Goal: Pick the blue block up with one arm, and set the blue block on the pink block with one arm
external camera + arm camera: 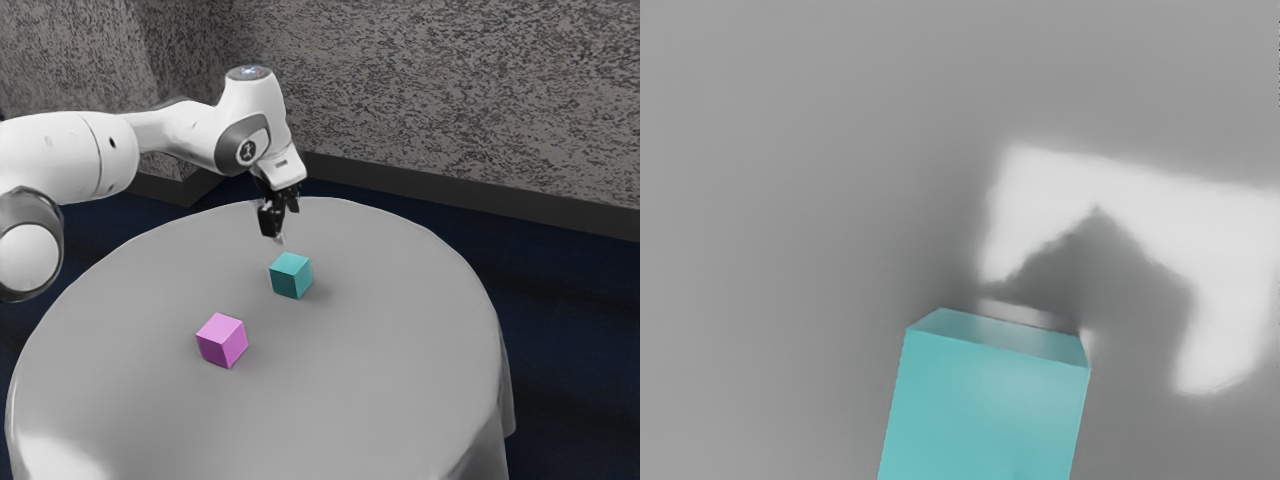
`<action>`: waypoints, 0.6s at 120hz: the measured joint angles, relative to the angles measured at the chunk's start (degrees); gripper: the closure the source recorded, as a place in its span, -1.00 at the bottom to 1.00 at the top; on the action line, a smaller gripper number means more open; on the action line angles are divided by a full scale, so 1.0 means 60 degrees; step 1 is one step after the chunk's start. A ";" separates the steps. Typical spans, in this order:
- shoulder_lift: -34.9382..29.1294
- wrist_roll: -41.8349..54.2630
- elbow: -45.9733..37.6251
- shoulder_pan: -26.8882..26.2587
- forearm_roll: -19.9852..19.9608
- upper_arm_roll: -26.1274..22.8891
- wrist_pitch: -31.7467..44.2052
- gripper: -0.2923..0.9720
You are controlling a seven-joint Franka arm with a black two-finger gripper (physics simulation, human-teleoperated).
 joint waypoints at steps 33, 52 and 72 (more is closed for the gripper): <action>0.0916 0.0937 0.0138 0.0505 -0.0011 -0.0165 0.0320 -0.54; 0.1264 0.1310 0.0311 0.0635 -0.0057 -0.0369 0.0427 -0.54; 0.1526 0.1608 0.0405 0.0673 -0.0070 -0.0491 0.0497 -0.54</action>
